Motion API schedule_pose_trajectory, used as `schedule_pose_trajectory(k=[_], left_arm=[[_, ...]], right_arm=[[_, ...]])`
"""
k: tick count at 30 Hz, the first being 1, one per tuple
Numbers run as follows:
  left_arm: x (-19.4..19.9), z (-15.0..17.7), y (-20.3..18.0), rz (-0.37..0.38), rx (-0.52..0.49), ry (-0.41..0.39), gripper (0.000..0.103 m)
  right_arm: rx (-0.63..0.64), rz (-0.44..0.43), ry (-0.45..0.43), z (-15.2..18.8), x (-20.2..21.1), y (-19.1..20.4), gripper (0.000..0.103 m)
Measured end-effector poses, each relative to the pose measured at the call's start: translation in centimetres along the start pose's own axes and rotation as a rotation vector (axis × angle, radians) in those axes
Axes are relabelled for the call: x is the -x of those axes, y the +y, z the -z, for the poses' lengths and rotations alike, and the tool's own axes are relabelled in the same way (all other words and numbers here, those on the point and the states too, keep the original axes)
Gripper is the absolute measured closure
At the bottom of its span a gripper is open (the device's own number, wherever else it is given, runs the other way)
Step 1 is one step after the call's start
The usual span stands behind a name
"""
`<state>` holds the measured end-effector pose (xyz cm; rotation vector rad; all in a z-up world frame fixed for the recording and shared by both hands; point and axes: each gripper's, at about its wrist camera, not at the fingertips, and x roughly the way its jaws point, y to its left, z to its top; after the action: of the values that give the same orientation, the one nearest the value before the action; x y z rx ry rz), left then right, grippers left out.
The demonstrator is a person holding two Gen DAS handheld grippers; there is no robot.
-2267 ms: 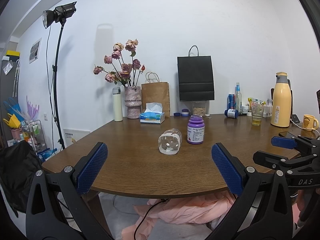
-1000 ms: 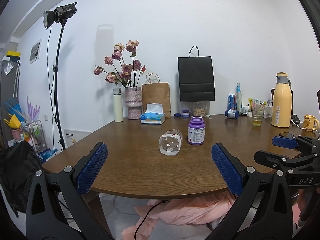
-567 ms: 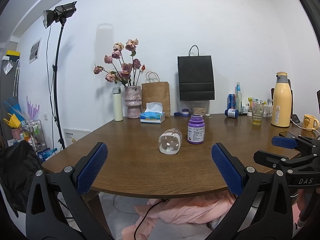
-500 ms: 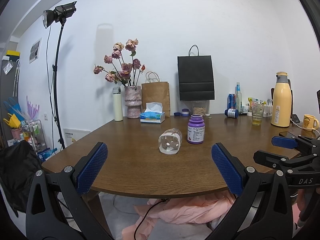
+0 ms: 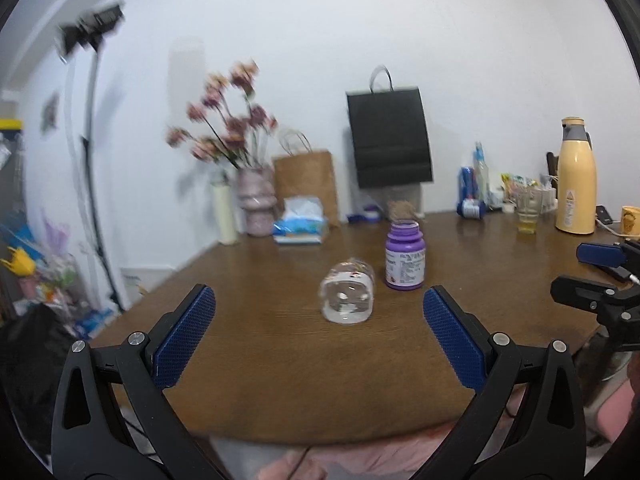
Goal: Flip cup upright
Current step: 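Move the right tool to the sideways clear cup and close around it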
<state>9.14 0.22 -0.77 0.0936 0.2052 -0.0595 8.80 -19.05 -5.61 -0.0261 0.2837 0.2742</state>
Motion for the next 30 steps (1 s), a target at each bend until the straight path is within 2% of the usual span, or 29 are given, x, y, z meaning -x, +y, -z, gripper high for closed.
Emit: schedule_pose_trajectory(k=[2,3,5,8,11,13,14,15,16,17,19,21,23,24,25,26,28,30], left_arm=[[-2.6,-0.5,0.1,0.066,0.002,0.059,0.0],[-4.6,-0.7,-0.2,0.115,-0.025,0.121,0.0],[-7.4,-1.1,-0.6,0.148,-0.061,0.183,0.0],[-10.6,-1.8,-0.5,0.152,-0.076,0.218,0.0],[-13.4,-2.6,-0.2,0.202,-0.071,0.253,0.0],[-15.7,-2.8,0.1,0.2,-0.058,0.308,0.0],[-17.2,-2.8,0.4,0.184,-0.04,0.359,0.001],[-18.3,-2.8,0.7,0.174,-0.023,0.4,0.005],[-19.4,-2.8,1.1,0.176,0.001,0.447,0.017],[-20.1,-2.7,1.5,0.191,0.033,0.486,0.025],[-20.7,-2.5,2.3,0.23,0.092,0.511,0.046],[-20.7,-2.2,2.7,0.25,0.123,0.533,0.05],[-20.2,-2.2,2.7,0.234,0.128,0.53,0.049],[-19.9,-2.0,2.8,0.23,0.138,0.539,0.039],[-19.6,-1.8,2.9,0.248,0.163,0.548,0.03],[-19.5,-1.7,3.2,0.272,0.183,0.551,0.026],[-18.6,-0.9,3.8,0.31,0.203,0.55,0.019],[-17.9,-0.1,4.4,0.379,0.228,0.542,0.014]], right_arm=[[-0.011,-0.011,0.037,-0.6,-1.9,-0.6,0.013],[-0.012,-0.022,0.065,-0.9,-3.0,-0.7,0.013],[-0.015,-0.055,0.133,-1.4,-5.7,-1.1,0.013],[-0.028,-0.109,0.171,-2.2,-8.5,-1.5,0.013],[-0.034,-0.125,0.186,-3.3,-10.6,-1.9,0.013],[-0.035,-0.137,0.191,-3.7,-11.7,-1.9,0.013],[-0.035,-0.147,0.196,-4.0,-12.4,-1.9,0.013],[-0.035,-0.159,0.201,-4.3,-13.0,-1.8,0.013],[-0.036,-0.166,0.208,-4.6,-13.5,-1.8,0.013],[-0.038,-0.18,0.218,-4.8,-14.0,-1.7,0.013],[-0.033,-0.21,0.226,-5.0,-14.7,-1.2,0.013],[-0.016,-0.234,0.236,-5.1,-15.5,-0.6,0.013],[-0.016,-0.258,0.249,-5.1,-16.4,0.1,0.013],[-0.029,-0.281,0.253,-5.2,-16.9,0.3,0.013],[-0.042,-0.299,0.255,-5.2,-17.2,0.5,0.014],[-0.053,-0.3,0.251,-5.4,-17.5,0.6,0.014],[-0.084,-0.323,0.23,-5.8,-18.0,0.4,0.014],[-0.133,-0.366,0.208,-6.2,-18.5,0.1,0.014]])
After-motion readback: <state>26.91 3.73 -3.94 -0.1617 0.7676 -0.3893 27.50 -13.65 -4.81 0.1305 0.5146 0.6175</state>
